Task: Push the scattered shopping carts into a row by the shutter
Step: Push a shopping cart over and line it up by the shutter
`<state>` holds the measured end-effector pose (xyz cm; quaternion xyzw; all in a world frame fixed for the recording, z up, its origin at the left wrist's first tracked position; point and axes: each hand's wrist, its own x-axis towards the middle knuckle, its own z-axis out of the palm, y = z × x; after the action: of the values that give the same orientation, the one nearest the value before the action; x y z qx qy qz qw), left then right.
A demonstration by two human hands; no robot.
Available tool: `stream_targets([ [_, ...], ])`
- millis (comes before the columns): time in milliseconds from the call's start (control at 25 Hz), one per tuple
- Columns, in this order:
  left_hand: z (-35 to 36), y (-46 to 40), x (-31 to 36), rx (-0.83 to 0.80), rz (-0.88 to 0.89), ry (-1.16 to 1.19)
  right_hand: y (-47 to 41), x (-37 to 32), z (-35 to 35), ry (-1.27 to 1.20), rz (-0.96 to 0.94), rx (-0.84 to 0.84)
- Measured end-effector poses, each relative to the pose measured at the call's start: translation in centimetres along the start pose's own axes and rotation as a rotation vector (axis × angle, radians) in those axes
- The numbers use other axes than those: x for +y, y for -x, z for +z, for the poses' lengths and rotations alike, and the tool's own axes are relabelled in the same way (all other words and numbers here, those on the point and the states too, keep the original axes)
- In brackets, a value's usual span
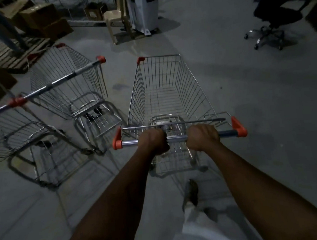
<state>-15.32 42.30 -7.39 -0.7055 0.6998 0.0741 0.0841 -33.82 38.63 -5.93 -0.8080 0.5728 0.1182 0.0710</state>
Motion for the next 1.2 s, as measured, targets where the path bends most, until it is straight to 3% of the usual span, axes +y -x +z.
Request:
stream_targets([
  [400, 4.3, 22.0, 2.3, -0.063, 0.152, -0.056, 23.3, -5.6, 6.1, -0.085, 0.127, -0.034],
  [840, 10.2, 47.7, 6.7, -0.051, 0.183, -0.082, 49.6, -10.5, 13.0, -0.150, 0.170, -0.049],
  [1200, 14.6, 68.3, 6.0, -0.061, 0.279, -0.053, 70.1, -18.8, 18.7, -0.120, 0.265, -0.039],
])
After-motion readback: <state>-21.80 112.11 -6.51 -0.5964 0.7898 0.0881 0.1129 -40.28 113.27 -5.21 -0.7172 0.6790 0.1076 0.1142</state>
